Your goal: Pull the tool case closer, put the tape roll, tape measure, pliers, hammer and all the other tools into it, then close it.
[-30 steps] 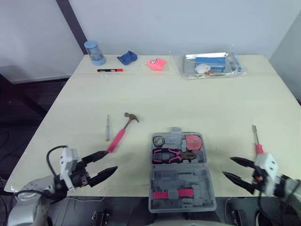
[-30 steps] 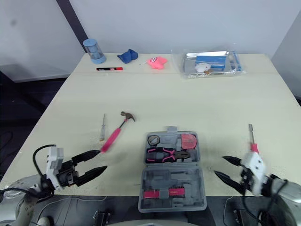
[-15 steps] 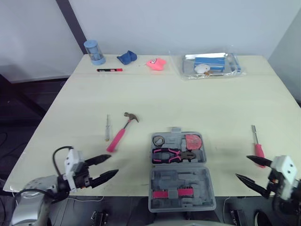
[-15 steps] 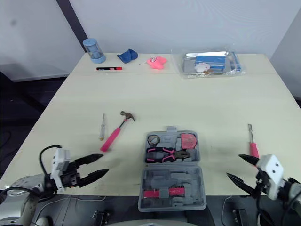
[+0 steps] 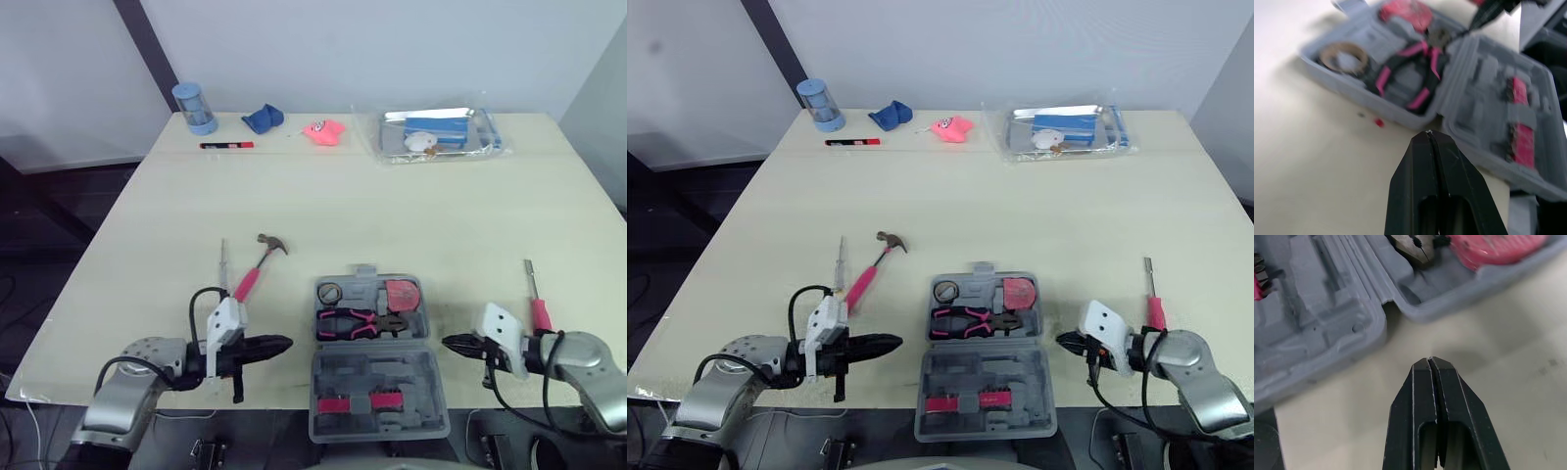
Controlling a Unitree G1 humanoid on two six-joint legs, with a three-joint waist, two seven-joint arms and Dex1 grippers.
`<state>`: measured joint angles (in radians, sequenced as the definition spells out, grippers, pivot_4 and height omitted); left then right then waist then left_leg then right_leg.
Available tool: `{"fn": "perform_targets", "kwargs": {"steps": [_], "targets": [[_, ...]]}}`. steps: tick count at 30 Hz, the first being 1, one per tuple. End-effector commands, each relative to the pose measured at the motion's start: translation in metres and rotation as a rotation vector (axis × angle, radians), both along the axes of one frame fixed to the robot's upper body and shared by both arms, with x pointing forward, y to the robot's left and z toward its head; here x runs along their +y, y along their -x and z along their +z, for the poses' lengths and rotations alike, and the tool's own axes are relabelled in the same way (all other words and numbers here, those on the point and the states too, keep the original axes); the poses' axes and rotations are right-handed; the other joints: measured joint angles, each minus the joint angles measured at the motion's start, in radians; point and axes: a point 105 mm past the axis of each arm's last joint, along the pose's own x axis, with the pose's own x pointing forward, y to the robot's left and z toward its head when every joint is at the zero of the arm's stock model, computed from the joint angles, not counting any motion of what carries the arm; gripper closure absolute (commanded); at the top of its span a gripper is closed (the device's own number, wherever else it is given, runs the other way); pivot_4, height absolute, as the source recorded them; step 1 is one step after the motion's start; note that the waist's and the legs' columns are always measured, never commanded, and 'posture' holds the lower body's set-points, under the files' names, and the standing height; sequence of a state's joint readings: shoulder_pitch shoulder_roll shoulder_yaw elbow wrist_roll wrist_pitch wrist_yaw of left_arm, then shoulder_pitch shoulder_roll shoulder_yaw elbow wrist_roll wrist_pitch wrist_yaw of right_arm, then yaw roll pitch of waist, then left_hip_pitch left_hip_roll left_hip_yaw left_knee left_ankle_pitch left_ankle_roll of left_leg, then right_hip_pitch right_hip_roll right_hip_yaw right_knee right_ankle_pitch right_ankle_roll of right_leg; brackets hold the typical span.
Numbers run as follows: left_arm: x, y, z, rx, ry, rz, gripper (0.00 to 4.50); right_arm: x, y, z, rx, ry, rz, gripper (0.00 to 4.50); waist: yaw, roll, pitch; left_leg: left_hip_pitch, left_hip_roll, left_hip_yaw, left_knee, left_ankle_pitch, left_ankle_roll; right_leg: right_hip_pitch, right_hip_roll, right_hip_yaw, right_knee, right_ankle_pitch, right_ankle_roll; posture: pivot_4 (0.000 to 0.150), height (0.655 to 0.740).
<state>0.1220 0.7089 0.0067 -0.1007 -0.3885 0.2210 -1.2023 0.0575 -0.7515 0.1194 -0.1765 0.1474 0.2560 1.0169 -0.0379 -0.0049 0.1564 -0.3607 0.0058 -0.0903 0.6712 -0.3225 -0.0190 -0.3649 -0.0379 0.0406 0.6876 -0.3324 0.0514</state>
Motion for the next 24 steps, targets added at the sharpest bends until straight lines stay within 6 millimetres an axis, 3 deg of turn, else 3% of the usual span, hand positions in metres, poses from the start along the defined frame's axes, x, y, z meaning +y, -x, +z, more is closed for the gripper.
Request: {"fn": "perform_targets", "kwargs": {"steps": [1, 11, 24], "targets": [[0.001, 0.001, -0.010, 0.000, -0.030, -0.006, 4.50, 0.007, -0.002, 0.003, -0.008, 0.022, 0.023, 4.48, 0.004, 0.000, 0.000, 0.000, 0.000, 0.000, 0.000, 0.000, 0.000, 0.000, 0.000, 0.000, 0.000, 0.000, 0.000, 0.150, 0.7400], [-0.007, -0.006, -0.043, 0.024, -0.043, -0.024, 4.50, 0.015, -0.001, -0.002, 0.019, 0.086, 0.070, 4.48, 0.006, 0.000, 0.000, 0.000, 0.000, 0.000, 0.002, 0.000, 0.000, 0.000, 0.000, -0.001, 0.001, 0.000, 0.000, 0.150, 0.7400], [-0.039, -0.011, -0.044, -0.001, 0.007, -0.116, 4.50, 0.031, 0.005, 0.000, 0.035, 0.077, 0.104, 4.48, 0.007, 0.001, 0.000, 0.000, -0.001, 0.000, 0.005, 0.000, 0.000, 0.000, 0.000, -0.001, 0.005, 0.000, 0.000, 0.150, 0.7400]]}}
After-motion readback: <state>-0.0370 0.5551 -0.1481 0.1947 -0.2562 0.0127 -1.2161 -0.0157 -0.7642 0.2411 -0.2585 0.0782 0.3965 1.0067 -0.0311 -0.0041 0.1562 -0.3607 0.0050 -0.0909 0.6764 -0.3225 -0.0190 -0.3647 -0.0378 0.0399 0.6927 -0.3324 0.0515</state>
